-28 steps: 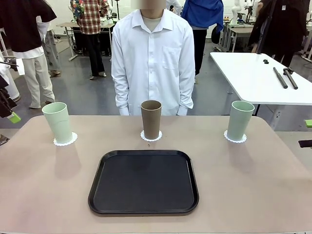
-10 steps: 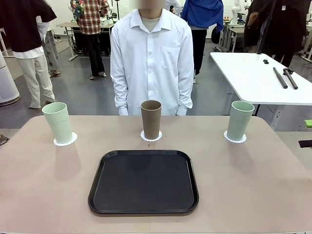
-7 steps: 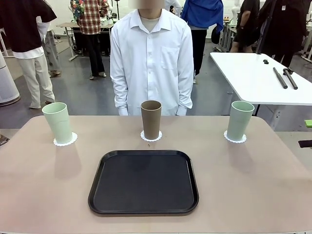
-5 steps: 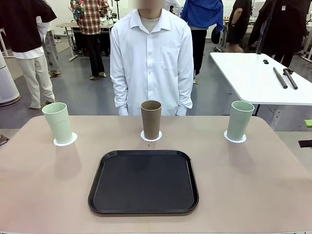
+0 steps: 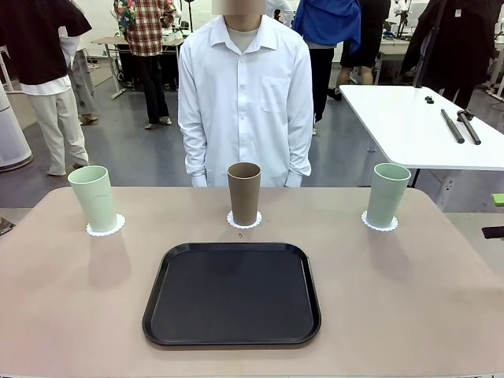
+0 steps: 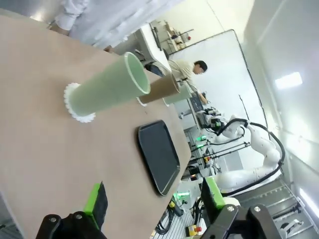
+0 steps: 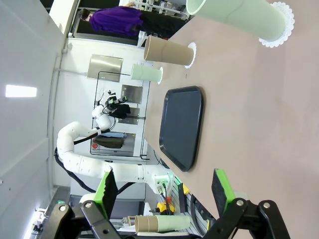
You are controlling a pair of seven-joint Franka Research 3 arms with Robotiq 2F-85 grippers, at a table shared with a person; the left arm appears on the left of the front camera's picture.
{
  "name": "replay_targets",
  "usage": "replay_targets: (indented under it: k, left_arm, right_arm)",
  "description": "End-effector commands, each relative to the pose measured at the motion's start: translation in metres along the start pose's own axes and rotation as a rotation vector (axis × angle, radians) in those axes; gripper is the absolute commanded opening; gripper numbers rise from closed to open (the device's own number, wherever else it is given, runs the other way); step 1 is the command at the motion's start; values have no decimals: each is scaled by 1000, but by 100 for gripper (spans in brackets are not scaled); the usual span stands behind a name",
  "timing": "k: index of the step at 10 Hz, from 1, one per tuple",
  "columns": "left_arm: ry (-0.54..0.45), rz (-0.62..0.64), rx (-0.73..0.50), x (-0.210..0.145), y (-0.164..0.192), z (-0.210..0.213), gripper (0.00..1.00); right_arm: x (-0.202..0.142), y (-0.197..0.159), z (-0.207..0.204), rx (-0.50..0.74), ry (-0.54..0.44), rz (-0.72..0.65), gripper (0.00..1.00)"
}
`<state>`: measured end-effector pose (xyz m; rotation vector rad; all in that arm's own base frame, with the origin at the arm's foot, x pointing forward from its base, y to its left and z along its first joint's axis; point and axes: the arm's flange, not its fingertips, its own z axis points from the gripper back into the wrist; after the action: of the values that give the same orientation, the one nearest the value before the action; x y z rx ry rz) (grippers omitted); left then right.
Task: Place coasters on the table and set cups on them.
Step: Take one Reusable plastic cup from the Flat Tray and place it on a coaster set by the human.
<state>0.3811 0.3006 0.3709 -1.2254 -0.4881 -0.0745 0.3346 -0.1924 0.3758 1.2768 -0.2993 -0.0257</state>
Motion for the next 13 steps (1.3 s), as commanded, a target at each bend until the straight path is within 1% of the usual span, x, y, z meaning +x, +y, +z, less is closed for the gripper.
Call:
replay_targets:
  k: [1, 2, 4, 5, 13]
  left_arm:
    - [-3, 55, 23, 15, 1, 7, 100]
    - [7, 63, 14, 18, 3, 11, 100]
    - [-12, 61, 26, 13, 8, 18, 100]
    - [-1, 51, 31, 11, 6, 12, 100]
    - [-1, 51, 31, 11, 6, 12, 100]
  right_arm:
    - [-4, 2, -2, 3, -7, 6, 100]
    - [-4, 2, -2, 3, -7, 6, 100]
    - [-4, 2, -2, 3, -7, 6, 100]
    - [-4, 2, -2, 3, -7, 6, 100]
    - [-4, 2, -2, 3, -7, 6, 100]
